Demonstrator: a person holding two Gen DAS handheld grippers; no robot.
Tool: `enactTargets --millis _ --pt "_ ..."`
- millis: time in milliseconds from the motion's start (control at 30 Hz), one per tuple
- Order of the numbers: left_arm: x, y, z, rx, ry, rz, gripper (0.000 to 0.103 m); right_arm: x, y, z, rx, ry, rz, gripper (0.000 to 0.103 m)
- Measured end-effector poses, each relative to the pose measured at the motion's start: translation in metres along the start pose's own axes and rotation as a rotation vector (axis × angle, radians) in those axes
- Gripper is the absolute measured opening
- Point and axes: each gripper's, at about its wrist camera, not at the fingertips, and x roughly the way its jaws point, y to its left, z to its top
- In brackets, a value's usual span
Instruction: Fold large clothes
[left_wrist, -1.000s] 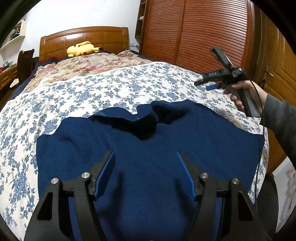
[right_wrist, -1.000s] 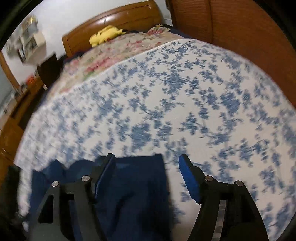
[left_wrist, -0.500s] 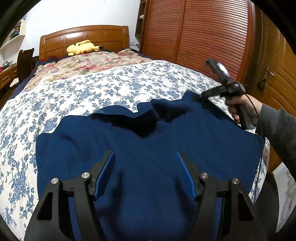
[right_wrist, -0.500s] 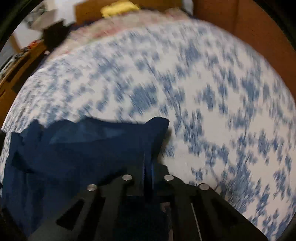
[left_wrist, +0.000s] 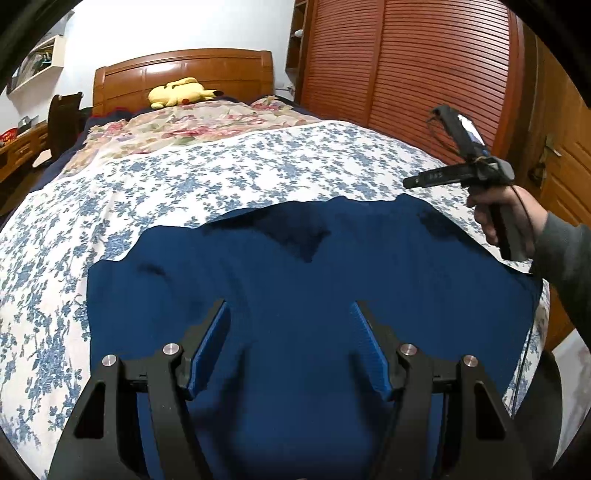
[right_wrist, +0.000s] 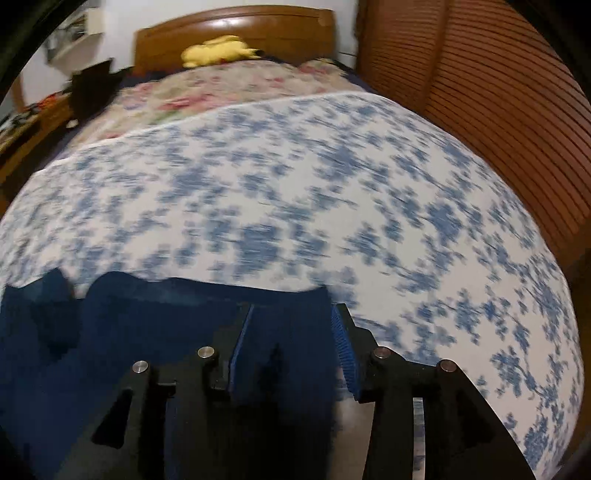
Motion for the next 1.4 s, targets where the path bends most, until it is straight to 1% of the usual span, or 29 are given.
enactTargets --millis 67,200,267,333,433,467,500,533,567,600,700,800,867,967,1000,1100,1200,1300,1367,1400 --pt "-0.001 0.002 0.0 -0.009 -0.001 0.001 0.068 -0.007 0.018 -0.002 -0.044 0.002 0.06 0.044" --pt "-0.004 0.005 0.0 -0.014 -0.008 0.009 0.068 -0.007 0.067 -0.01 -0.12 0.046 0.205 0.044" --pt "-0.006 0.007 0.0 -0.016 -0.013 0.015 0.068 -0.005 0.088 -0.013 -0.152 0.061 0.259 0.044" --pt "-0.006 0.01 0.001 -0.026 -0.015 0.016 0.068 0.0 0.108 -0.017 -0.19 0.081 0.273 0.044" --pt "-0.006 0.014 0.0 -0.034 -0.011 0.015 0.068 0.015 0.127 -0.019 -0.236 0.104 0.226 0.044" --pt "-0.005 0.015 0.0 -0.033 -0.01 0.015 0.068 0.017 0.128 -0.019 -0.239 0.103 0.225 0.044" --pt "-0.005 0.014 0.0 -0.031 -0.008 0.015 0.068 0.018 0.129 -0.017 -0.241 0.097 0.227 0.036" --pt "-0.005 0.015 0.0 -0.029 -0.007 0.015 0.068 0.022 0.131 -0.014 -0.242 0.1 0.222 0.016" --pt "-0.005 0.015 0.0 -0.029 -0.006 0.015 0.068 0.026 0.133 -0.013 -0.238 0.112 0.227 0.004" --pt "-0.004 0.015 -0.001 -0.03 -0.004 0.013 0.068 0.03 0.134 -0.013 -0.235 0.122 0.231 0.002" --pt "-0.004 0.016 -0.001 -0.032 -0.002 0.011 0.068 0.039 0.142 -0.01 -0.259 0.102 0.209 0.001" --pt "-0.003 0.016 -0.001 -0.032 -0.001 0.011 0.068 0.032 0.143 -0.006 -0.25 0.03 0.138 0.0" --pt "-0.004 0.016 -0.001 -0.032 -0.001 0.011 0.068 0.025 0.137 0.002 -0.219 -0.028 0.065 0.0" --pt "-0.003 0.016 -0.001 -0.03 -0.001 0.011 0.068 0.019 0.118 0.012 -0.158 -0.028 0.075 0.0" --pt "-0.003 0.016 -0.001 -0.029 -0.001 0.011 0.068 0.014 0.114 0.013 -0.156 -0.039 0.071 0.0" --pt "-0.003 0.016 -0.001 -0.029 -0.001 0.011 0.068 -0.007 0.103 0.011 -0.151 -0.067 0.103 0.0" --pt "-0.003 0.016 -0.001 -0.027 -0.001 0.012 0.068 -0.031 0.091 -0.003 -0.139 -0.078 0.129 0.0" --pt "-0.003 0.015 -0.001 -0.024 -0.003 0.012 0.068 -0.05 0.082 -0.024 -0.14 -0.064 0.127 0.0" --pt "-0.003 0.015 -0.001 -0.023 -0.002 0.013 0.068 -0.061 0.074 -0.041 -0.133 -0.037 0.139 0.007" --pt "-0.003 0.015 -0.001 -0.022 -0.002 0.014 0.068 -0.067 0.07 -0.051 -0.129 -0.027 0.147 0.019"
